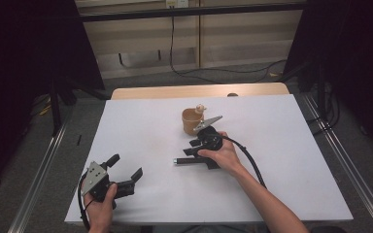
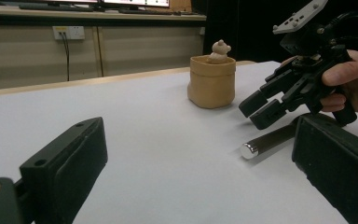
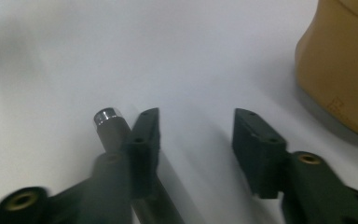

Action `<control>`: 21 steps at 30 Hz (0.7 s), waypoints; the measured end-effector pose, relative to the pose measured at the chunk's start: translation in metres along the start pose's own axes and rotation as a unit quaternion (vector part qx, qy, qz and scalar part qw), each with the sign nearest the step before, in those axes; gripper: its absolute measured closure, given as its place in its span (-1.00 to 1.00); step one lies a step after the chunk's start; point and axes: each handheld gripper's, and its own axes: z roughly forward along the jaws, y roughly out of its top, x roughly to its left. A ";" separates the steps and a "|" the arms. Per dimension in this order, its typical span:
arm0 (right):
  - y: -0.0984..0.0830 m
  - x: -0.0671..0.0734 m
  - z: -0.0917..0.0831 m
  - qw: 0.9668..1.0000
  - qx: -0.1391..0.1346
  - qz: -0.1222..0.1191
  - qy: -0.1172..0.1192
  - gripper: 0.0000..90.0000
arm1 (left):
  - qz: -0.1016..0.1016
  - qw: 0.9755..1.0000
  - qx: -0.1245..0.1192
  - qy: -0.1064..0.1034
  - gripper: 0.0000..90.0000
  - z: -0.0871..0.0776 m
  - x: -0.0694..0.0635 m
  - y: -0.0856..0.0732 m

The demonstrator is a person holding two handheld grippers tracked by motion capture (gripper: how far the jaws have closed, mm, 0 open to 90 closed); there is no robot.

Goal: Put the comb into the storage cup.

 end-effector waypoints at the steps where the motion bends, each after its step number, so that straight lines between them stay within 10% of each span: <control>1: -0.001 0.000 -0.002 1.000 0.000 0.004 -0.005 -0.36 | 0.001 1.000 0.001 -0.001 -0.92 0.000 0.000 0.000; 9: -0.003 -0.002 -0.011 1.000 -0.015 0.006 -0.018 -0.95 | 0.003 1.000 0.004 -0.003 -0.92 0.000 0.000 0.000; 21: -0.008 -0.010 -0.037 0.998 -0.029 0.016 -0.053 -0.86 | 0.009 1.000 0.007 -0.002 -0.93 0.001 0.000 0.000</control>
